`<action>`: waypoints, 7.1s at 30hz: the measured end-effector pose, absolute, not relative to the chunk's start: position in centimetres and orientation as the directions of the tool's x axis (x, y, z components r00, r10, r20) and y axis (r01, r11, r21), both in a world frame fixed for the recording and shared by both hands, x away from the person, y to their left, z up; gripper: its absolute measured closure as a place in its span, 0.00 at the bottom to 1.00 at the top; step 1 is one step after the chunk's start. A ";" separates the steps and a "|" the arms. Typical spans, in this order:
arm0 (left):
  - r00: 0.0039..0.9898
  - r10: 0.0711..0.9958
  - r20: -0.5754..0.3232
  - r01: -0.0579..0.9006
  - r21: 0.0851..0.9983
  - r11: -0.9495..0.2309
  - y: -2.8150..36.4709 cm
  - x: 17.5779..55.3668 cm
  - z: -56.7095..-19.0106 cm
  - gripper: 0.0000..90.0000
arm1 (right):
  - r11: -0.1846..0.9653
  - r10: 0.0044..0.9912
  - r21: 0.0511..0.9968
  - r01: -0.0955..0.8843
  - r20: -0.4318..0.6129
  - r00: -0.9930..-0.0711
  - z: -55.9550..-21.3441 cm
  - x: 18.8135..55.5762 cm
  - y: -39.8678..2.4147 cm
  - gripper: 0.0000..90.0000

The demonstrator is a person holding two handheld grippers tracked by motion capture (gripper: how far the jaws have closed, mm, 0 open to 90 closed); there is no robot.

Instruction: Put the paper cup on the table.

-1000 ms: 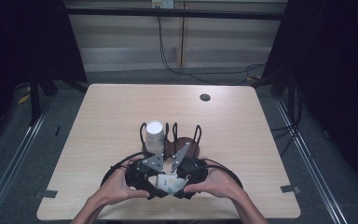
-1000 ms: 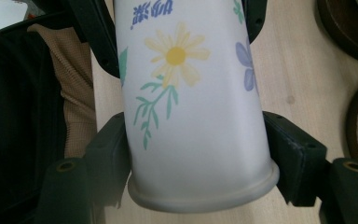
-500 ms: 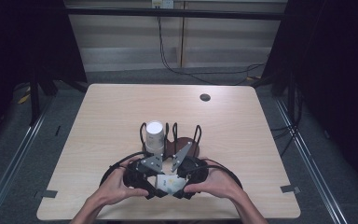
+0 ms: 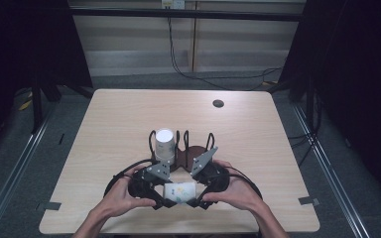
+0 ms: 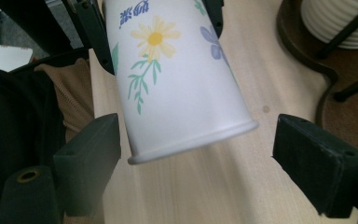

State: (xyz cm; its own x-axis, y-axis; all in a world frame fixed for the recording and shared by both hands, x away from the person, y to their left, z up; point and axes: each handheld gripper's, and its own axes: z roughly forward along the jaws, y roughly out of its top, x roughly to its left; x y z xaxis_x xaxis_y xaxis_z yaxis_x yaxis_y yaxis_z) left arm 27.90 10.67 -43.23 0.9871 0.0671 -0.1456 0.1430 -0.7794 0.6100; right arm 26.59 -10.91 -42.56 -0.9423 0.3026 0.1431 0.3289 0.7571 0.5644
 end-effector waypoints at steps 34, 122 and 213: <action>0.978 0.158 -0.139 0.208 0.750 -0.628 12.9 28.4 -42.9 0.41 | 0.504 0.388 0.755 0.419 0.236 -0.891 -42.5 26.2 -14.2 0.18; 0.964 0.130 -0.234 0.267 0.845 -0.463 12.7 28.4 -42.8 0.28 | 0.190 0.292 0.886 0.422 0.360 -0.886 -42.4 26.5 -15.1 0.33; 0.898 0.400 -0.184 0.377 0.791 -0.482 21.5 27.7 -45.6 0.18 | 0.357 0.669 0.762 0.539 0.194 -0.717 -39.4 28.5 -25.0 0.34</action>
State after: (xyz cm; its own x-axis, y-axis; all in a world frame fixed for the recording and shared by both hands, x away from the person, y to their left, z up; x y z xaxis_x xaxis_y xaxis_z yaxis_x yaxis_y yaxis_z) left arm 27.72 21.49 -45.62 0.8977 0.4003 -0.1840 0.3772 -0.4825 0.7905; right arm 28.51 -25.03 -39.42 -0.7173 0.6693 0.1936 0.5394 0.3575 0.7624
